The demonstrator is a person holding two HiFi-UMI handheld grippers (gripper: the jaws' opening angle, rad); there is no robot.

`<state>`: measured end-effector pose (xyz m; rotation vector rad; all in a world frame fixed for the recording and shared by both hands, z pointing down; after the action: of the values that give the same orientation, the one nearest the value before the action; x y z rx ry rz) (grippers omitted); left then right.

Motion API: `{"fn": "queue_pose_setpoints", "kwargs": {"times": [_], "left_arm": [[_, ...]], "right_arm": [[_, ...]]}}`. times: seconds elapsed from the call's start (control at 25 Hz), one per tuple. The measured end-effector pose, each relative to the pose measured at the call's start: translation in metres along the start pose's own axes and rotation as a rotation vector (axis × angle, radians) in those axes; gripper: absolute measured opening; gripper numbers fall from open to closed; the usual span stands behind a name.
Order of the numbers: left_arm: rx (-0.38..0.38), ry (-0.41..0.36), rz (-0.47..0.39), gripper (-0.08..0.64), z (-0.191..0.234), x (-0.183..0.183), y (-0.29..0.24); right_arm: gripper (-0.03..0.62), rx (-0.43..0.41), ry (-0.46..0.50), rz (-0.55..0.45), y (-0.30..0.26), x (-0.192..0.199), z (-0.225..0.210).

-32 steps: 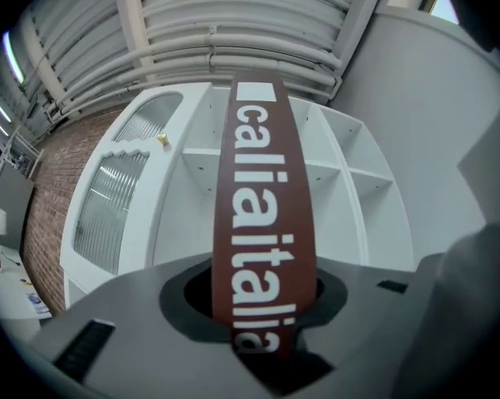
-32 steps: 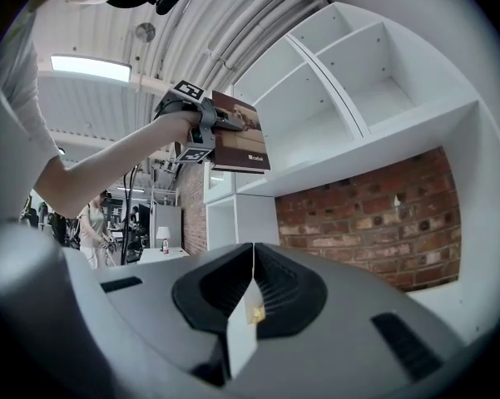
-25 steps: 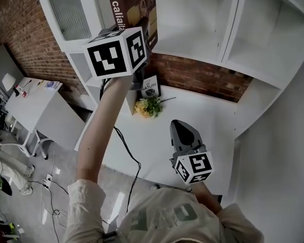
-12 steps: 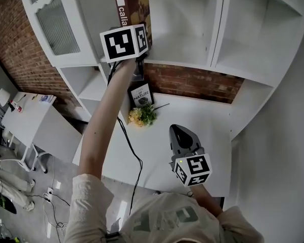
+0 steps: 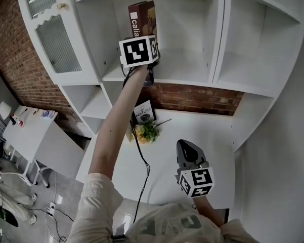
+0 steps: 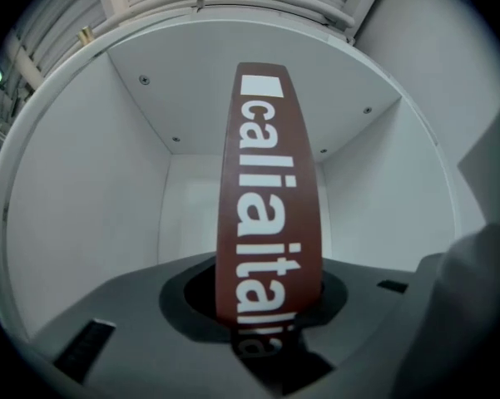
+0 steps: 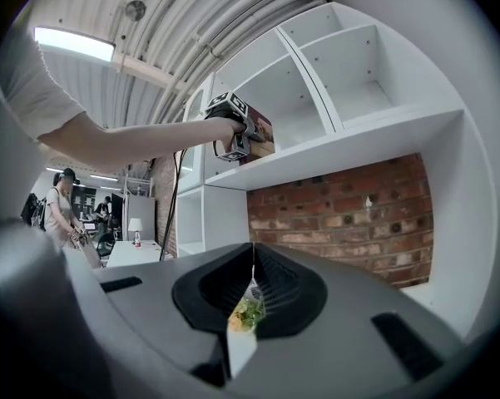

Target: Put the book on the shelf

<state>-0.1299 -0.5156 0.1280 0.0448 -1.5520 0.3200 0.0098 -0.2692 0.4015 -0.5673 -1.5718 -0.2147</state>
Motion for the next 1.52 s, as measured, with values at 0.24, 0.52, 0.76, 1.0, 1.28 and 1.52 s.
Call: {"fn": "queue_pose_setpoints", "kwargs": {"times": [0.24, 0.52, 0.76, 1.0, 1.28, 1.52], "left_arm": [[-0.013, -0.027, 0.011, 0.155, 0.0, -0.005, -0.03], [0.023, 0.014, 0.027, 0.155, 0.002, -0.007, -0.052], [0.014, -0.018, 0.008, 0.155, 0.002, -0.011, -0.06], [0.007, -0.016, 0.012, 0.155, 0.001, -0.011, -0.062], [-0.001, -0.027, 0.019, 0.156, 0.001, -0.013, -0.058], [0.001, -0.004, -0.039, 0.16, 0.0, -0.02, -0.028]], "right_arm": [[0.017, 0.045, 0.008, -0.002, -0.004, -0.002, -0.009], [0.017, 0.085, -0.003, 0.01, -0.003, 0.0, -0.017], [0.017, 0.113, -0.003, 0.017, -0.001, 0.001, -0.024], [0.017, 0.124, -0.02, 0.008, 0.0, -0.002, -0.028], [0.017, 0.115, -0.064, -0.014, 0.008, -0.003, -0.025], [0.017, 0.107, -0.073, -0.023, 0.02, -0.005, -0.024]]}}
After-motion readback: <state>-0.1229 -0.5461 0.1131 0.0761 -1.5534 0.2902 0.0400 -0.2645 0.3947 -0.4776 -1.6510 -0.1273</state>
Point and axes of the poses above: the fingertips, and each gripper's own axes: y backward along the fingers, z to its left, x out of its underside, the point moved 3 cm from there along y, backward along the fingers, and after that the axes turned 11 degrees about z, right-handed, at the moved point
